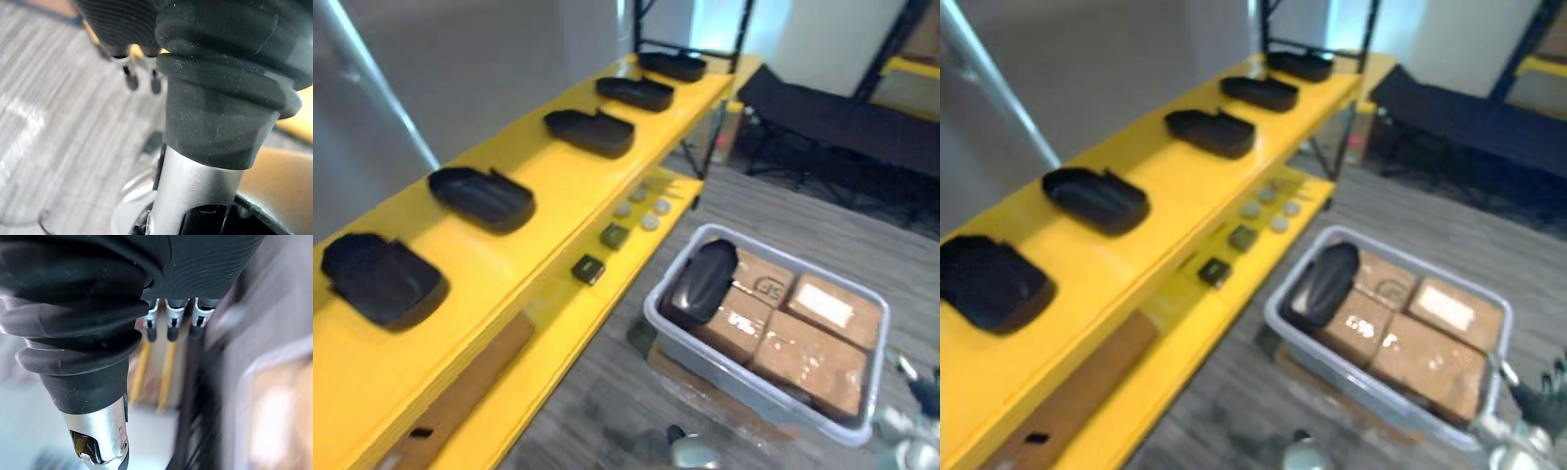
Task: Walk over and take plastic housings, then place them on the shelf
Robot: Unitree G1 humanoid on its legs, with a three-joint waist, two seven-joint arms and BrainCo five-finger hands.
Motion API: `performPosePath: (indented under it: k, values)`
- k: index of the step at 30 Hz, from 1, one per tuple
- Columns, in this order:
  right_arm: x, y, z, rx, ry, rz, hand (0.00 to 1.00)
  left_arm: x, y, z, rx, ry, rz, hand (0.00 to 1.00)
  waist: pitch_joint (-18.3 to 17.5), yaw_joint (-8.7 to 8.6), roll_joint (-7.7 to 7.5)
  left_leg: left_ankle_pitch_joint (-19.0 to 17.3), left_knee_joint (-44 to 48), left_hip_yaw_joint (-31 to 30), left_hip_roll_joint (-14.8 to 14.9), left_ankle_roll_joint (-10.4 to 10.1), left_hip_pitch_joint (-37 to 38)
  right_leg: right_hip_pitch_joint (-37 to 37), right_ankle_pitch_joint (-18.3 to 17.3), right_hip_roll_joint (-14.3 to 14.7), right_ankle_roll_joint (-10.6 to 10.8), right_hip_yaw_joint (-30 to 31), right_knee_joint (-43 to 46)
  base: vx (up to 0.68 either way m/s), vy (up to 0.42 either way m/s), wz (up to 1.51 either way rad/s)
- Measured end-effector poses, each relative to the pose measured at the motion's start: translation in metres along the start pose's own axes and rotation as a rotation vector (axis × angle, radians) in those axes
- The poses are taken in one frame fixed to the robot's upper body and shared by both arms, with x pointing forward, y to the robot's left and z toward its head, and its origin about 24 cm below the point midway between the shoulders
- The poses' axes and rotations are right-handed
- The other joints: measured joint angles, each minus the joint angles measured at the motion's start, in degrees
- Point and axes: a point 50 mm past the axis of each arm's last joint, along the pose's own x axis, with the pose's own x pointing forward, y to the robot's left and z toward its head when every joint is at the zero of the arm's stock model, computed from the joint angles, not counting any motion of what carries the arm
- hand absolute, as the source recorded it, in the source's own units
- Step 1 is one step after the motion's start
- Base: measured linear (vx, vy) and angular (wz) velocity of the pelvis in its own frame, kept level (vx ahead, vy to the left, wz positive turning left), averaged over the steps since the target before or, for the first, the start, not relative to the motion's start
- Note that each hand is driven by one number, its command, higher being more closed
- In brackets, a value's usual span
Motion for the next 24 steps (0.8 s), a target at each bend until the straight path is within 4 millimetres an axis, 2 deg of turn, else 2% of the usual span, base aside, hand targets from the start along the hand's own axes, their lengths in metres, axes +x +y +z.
performPosePath:
  k: [2, 4, 8, 9, 12, 14, 15, 16, 17, 18, 19, 20, 21, 22, 23, 24]
  values:
    - [-0.016, 0.004, -0.014, 0.018, 0.048, 0.021, 0.0, -0.001, 0.002, -0.002, 0.032, 0.003, -0.004, 0.0, -1.3, 0.12, -0.65, -0.5, 0.0, 0.8, -0.5, -0.1, 0.0, -0.6, 0.3, -0.5, 0.1, -0.2, 0.1, -0.07, -0.014, -0.23]
    - [-0.02, 0.014, -0.017, 0.028, 0.053, 0.073, 0.0, -0.001, 0.001, -0.004, 0.038, 0.007, -0.005, 0.0, -2.1, 0.21, -0.74, -0.8, 0.0, 1.1, -0.9, 0.1, 0.1, -0.7, 0.3, -1.0, 0.1, -0.5, 0.1, -0.05, 0.0, -0.08]
    - [-0.02, 0.038, -0.015, 0.062, 0.033, 0.165, 0.0, 0.0, 0.002, 0.0, 0.077, -0.002, -0.009, 0.0, -2.2, 1.24, -0.72, -1.0, 0.0, 0.5, -1.9, 0.5, -0.1, -0.4, 0.3, -2.4, -0.4, -2.2, 0.0, -0.02, 0.005, 0.07]
    - [-0.018, 0.046, -0.014, 0.069, 0.024, 0.191, 0.0, 0.0, 0.002, 0.002, 0.078, -0.004, -0.008, 0.0, -2.2, 1.88, -0.69, -1.1, 0.0, 0.4, -2.2, 0.7, -0.1, -0.3, 0.5, -2.6, -1.1, -2.4, -0.1, -0.01, 0.004, 0.07]
    - [-0.013, 0.068, -0.01, 0.109, 0.009, 0.254, 0.0, 0.0, 0.001, 0.002, 0.078, -0.001, -0.008, 0.0, -2.5, 2.35, -0.51, -1.7, 0.0, 0.2, -2.4, 1.1, -0.1, -0.3, 0.1, -2.7, -2.6, -3.0, -0.2, 0.03, -0.003, 0.05]
    - [-0.011, 0.079, -0.01, 0.134, 0.015, 0.306, 0.0, 0.0, 0.002, 0.001, 0.047, 0.0, -0.001, 0.0, -3.2, 3.78, -0.69, -2.8, 2.8, -0.7, -2.0, 1.0, -0.9, -0.4, 0.2, -2.6, -2.5, -2.6, -0.5, 0.08, -0.013, -0.04]
    - [-0.011, 0.082, -0.01, 0.144, 0.019, 0.32, 0.0, 0.0, 0.005, 0.002, 0.029, -0.007, 0.009, 0.0, -3.2, 4.24, -0.92, -4.5, 6.5, -2.5, -1.2, 1.2, -2.3, -0.5, 0.3, -2.6, -2.4, -2.1, -0.4, 0.07, -0.019, -0.26]
    - [-0.008, 0.092, -0.008, 0.153, 0.012, 0.365, 0.0, 0.0, 0.009, 0.003, -0.037, -0.025, 0.024, 0.0, -3.3, 5.37, -0.67, -8.8, 16.2, -10.7, 1.2, 3.2, -6.5, -1.3, 1.2, -2.0, -1.1, -0.9, 0.0, 0.05, -0.028, -0.66]
    - [-0.003, 0.108, -0.002, 0.148, -0.013, 0.441, 0.0, -0.001, 0.004, 0.002, -0.11, -0.035, 0.033, 0.0, -3.1, 6.36, 0.9, -13.3, 25.1, -20.1, 3.1, 3.7, -10.7, -2.4, 1.6, -0.3, -0.5, 1.5, 0.8, 0.03, -0.001, -0.93]
    - [0.0, 0.117, 0.003, 0.147, -0.03, 0.48, 0.0, -0.001, 0.003, 0.002, -0.143, -0.035, 0.047, 0.0, -3.0, 7.13, 1.81, -15.3, 28.1, -24.3, 3.5, 4.2, -12.0, -2.6, 1.9, 0.6, -0.1, 2.7, 0.8, 0.03, 0.093, -1.28]
    - [0.007, 0.131, 0.008, 0.138, -0.049, 0.542, 0.0, -0.001, -0.008, 0.005, -0.185, -0.045, 0.046, 0.0, -2.8, 8.73, 3.17, -18.8, 31.2, -31.5, 3.3, 4.7, -12.5, -3.4, 2.2, 1.9, 0.4, 5.6, 1.2, -0.04, 0.276, -1.41]
    - [0.012, 0.144, 0.011, 0.147, -0.048, 0.578, 0.0, 0.0, -0.011, 0.012, -0.2, -0.079, 0.057, 0.0, -2.7, 9.92, 3.7, -21.7, 31.7, -36.4, 2.9, 3.1, -12.5, -4.8, 2.5, 3.5, 0.9, 8.2, 2.0, -0.04, 0.25, -1.19]
    - [0.012, 0.146, 0.011, 0.151, -0.047, 0.582, 0.0, 0.0, -0.011, 0.013, -0.201, -0.084, 0.059, 0.0, -2.7, 9.9, 3.68, -22.3, 31.7, -36.7, 2.9, 2.9, -12.7, -5.2, 2.5, 3.6, 0.9, 8.3, 2.3, -0.09, 0.259, -0.71]
    - [0.014, 0.151, 0.015, 0.176, -0.051, 0.59, 0.0, 0.0, -0.009, 0.015, -0.193, -0.098, 0.061, 0.0, -2.4, 9.51, 3.97, -25.1, 31.7, -37.0, 2.8, 1.4, -13.3, -6.7, 2.3, 4.2, 1.2, 9.0, 3.2, -0.13, 0.207, -0.23]
    - [0.012, 0.152, 0.014, 0.197, -0.033, 0.579, 0.0, 0.0, -0.008, 0.023, -0.188, -0.143, 0.065, 0.0, -0.9, 9.36, 2.34, -26.3, 33.7, -37.0, 1.7, 0.9, -14.3, -8.0, 1.8, 3.5, 1.3, 9.6, 5.3, -0.16, 0.247, -0.17]
    - [0.01, 0.151, 0.01, 0.205, -0.014, 0.571, 0.0, 0.0, -0.004, 0.026, -0.178, -0.163, 0.068, 0.0, -0.3, 9.34, 1.8, -26.8, 34.9, -37.1, 1.2, 1.2, -15.0, -8.5, 1.6, 3.3, 1.1, 9.8, 6.3, -0.16, 0.205, -0.06]
